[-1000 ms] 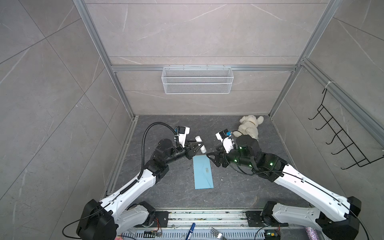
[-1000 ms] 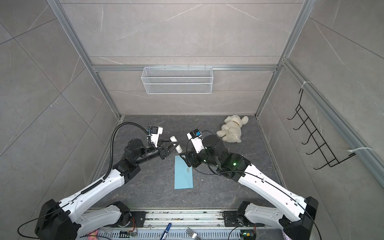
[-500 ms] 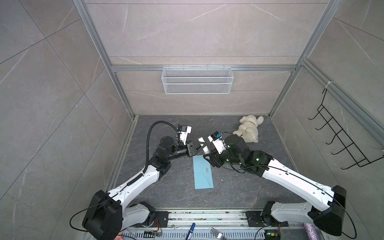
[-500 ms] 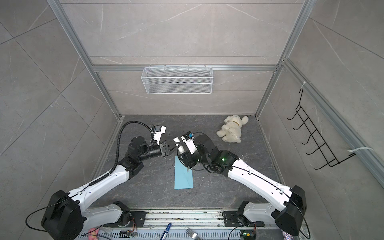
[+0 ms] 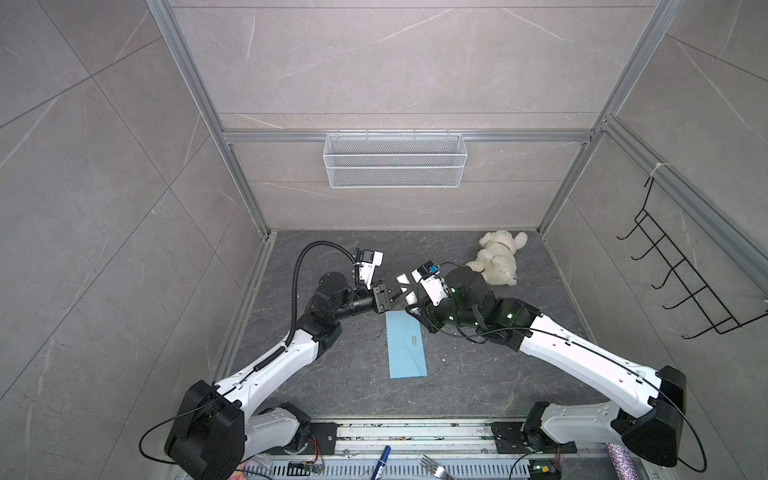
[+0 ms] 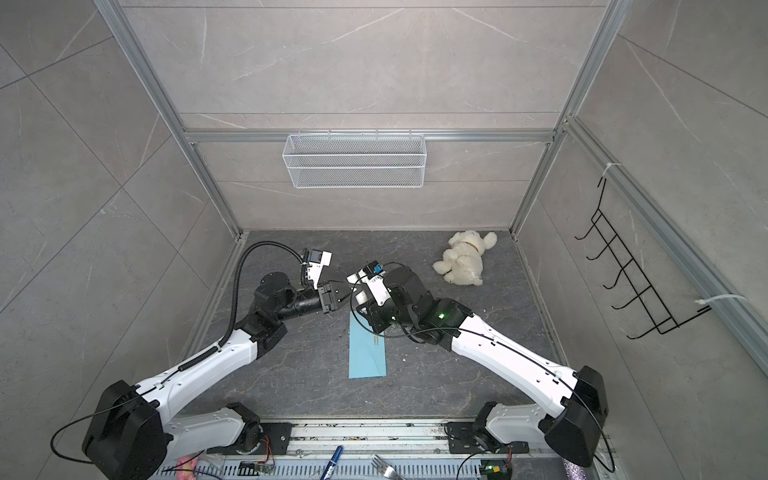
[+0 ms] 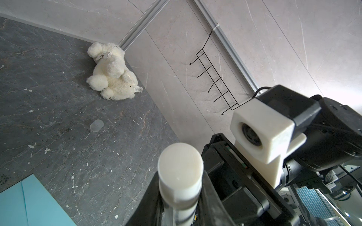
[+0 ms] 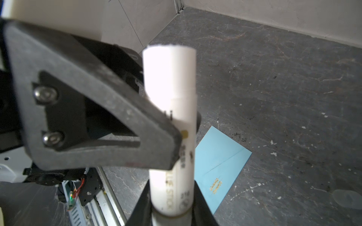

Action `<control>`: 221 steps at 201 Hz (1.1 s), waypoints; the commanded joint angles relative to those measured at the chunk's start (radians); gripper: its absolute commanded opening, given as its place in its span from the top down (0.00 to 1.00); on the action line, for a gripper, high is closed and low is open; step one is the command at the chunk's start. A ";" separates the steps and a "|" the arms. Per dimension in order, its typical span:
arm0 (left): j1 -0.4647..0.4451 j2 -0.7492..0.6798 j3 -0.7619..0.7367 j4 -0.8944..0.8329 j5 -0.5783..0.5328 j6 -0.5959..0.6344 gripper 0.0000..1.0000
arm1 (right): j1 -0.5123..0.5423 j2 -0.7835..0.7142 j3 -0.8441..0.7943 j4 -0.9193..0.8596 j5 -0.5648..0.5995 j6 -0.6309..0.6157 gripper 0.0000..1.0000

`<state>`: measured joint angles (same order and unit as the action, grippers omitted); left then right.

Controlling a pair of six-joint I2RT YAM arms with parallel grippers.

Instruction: Place the letter into the envelope and seal it

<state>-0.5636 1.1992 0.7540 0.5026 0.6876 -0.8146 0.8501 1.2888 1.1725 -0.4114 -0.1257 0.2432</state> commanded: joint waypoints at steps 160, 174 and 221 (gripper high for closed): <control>0.002 0.028 0.031 -0.030 -0.070 0.052 1.00 | 0.314 0.298 0.244 -0.114 1.198 -0.133 1.00; 0.002 0.025 0.032 -0.032 -0.074 0.050 1.00 | 0.321 0.323 0.254 -0.122 1.213 -0.139 1.00; 0.003 -0.001 0.033 -0.071 -0.097 0.090 1.00 | 0.306 0.230 0.170 -0.021 0.946 -0.145 0.78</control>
<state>-0.5491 1.2160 0.7647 0.4721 0.5838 -0.7517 1.1625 1.5948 1.3731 -0.5346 0.9360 0.1253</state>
